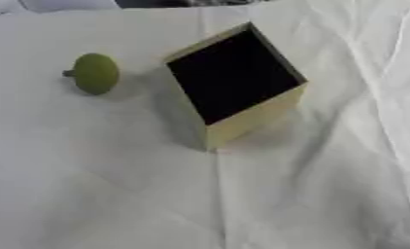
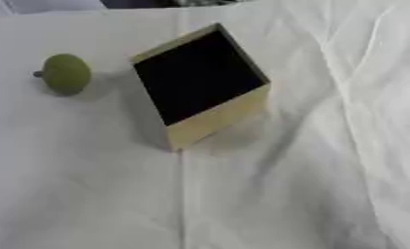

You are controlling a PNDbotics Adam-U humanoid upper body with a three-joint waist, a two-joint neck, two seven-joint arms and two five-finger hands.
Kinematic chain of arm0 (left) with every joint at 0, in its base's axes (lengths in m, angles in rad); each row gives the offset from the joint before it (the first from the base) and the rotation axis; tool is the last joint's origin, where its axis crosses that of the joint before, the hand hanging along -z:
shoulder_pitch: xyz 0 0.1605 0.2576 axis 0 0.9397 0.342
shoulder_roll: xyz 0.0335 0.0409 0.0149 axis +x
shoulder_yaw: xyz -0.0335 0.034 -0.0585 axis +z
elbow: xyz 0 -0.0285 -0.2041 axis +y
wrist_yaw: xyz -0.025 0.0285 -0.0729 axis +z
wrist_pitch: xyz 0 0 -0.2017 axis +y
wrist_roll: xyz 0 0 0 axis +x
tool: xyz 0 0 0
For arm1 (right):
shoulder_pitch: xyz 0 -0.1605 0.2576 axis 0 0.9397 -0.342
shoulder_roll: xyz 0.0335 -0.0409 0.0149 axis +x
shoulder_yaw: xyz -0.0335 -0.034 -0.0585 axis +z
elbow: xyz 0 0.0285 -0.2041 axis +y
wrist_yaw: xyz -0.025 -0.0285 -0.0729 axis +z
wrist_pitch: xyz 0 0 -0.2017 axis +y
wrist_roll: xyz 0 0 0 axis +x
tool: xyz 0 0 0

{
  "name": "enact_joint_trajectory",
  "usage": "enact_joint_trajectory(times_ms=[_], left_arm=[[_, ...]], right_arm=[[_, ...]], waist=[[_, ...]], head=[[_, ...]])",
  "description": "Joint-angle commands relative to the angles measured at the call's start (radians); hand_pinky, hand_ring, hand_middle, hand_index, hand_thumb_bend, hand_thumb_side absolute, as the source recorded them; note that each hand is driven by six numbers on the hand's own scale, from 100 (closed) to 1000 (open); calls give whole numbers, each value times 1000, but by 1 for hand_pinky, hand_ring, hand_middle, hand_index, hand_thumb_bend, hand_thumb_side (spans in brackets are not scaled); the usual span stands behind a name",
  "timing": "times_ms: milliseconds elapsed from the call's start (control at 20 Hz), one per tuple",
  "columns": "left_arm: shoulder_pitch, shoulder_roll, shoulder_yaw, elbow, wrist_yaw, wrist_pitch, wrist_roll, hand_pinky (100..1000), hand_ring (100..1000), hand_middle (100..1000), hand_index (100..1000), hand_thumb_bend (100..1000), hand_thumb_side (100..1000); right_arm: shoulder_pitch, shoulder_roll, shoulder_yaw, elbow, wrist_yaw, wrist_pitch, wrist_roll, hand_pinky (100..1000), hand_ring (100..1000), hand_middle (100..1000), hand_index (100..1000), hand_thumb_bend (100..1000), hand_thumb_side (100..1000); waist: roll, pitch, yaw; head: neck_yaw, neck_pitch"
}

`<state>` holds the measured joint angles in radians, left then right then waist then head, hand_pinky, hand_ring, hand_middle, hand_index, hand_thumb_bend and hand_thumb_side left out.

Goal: Pick up objects on the table and place them in the box.

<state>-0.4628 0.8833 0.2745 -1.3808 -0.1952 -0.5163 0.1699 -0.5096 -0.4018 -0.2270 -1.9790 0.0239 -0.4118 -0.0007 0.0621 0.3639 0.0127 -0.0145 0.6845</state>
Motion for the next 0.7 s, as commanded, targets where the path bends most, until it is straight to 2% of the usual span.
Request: enact_joint_trajectory(times_ms=[50, 250, 700], left_arm=[[-51, 87, -36, 89, -70, -7, -101, 787, 933, 760, 882, 462, 530], [-119, 107, -73, 207, -171, -33, -195, 785, 917, 757, 885, 470, 534], [-218, 88, -165, 394, -376, -91, -269, 830, 943, 800, 909, 549, 482]], right_arm=[[-9, -31, 1, -21, -1, 0, 5, 844, 832, 617, 737, 100, 435], [-8, -34, 4, -21, -4, -1, 7, 844, 831, 617, 737, 100, 432], [-16, -34, 15, -21, -14, -5, 19, 842, 828, 617, 737, 100, 419]], waist=[[-1, -27, -3], [-2, -30, -6], [-6, -34, -11]], head=[[15, 6], [26, 6], [33, -2]])
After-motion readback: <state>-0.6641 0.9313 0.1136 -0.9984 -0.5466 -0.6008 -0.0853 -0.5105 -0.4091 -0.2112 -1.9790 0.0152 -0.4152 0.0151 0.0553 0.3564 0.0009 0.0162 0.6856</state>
